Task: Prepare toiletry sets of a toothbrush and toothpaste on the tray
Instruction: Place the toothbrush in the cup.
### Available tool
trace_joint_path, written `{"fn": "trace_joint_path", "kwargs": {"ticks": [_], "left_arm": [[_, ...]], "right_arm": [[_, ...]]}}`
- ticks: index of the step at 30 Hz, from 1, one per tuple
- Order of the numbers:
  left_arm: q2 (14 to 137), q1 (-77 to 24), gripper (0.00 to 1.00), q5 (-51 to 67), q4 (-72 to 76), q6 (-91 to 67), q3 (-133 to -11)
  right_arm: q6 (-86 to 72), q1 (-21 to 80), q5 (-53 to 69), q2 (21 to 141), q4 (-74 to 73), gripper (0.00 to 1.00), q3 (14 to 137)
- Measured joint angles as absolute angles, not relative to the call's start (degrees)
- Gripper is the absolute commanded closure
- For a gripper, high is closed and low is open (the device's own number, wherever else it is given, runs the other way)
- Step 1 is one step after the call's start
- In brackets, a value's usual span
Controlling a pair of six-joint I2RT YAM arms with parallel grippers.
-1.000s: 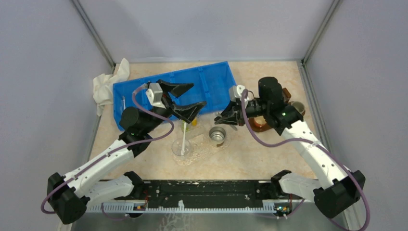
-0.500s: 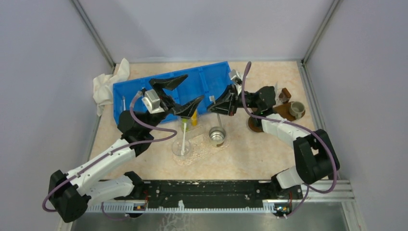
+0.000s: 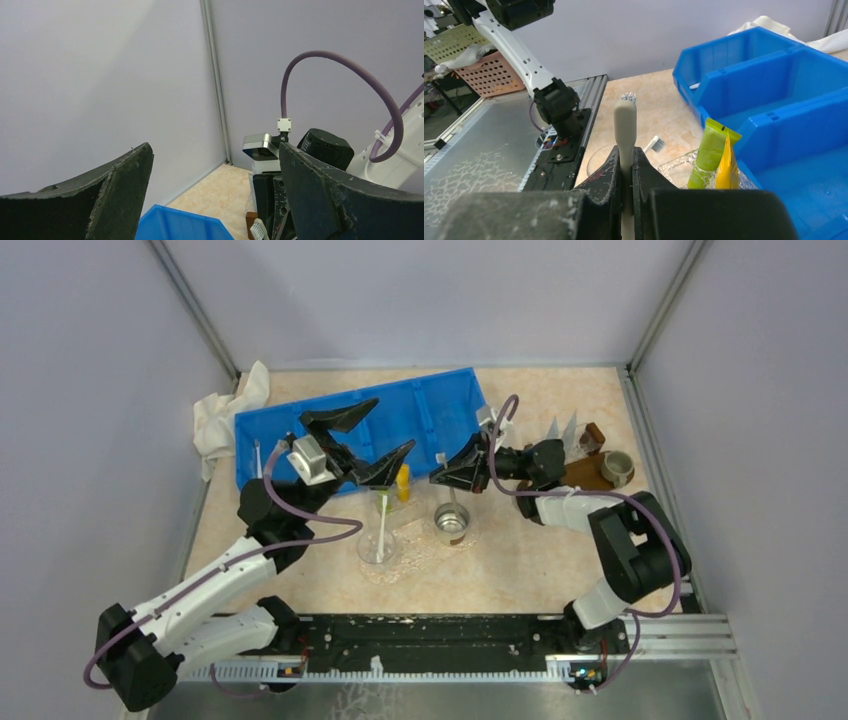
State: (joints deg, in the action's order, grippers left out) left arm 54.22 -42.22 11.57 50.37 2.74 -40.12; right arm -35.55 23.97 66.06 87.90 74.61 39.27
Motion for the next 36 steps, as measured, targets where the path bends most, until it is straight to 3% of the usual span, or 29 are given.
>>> {"fn": "trace_joint_path", "kwargs": {"ticks": [13,27,36], "left_arm": [[56.6,-42.2,0.01,12.1,49.7,3.2,-40.1],[55.7,-42.2,0.01,12.7,49.7,4.5,-39.0],[55.6,-42.2,0.01,12.6,49.7,5.0,-38.6]], "right_arm": [[-31.3,23.8,62.6,92.7,80.1,1.00,34.5],[-27.6,23.8,62.4,97.3,79.7,0.86,34.1],[-27.0,23.8,63.3,97.3,79.7,0.60,34.1]]}}
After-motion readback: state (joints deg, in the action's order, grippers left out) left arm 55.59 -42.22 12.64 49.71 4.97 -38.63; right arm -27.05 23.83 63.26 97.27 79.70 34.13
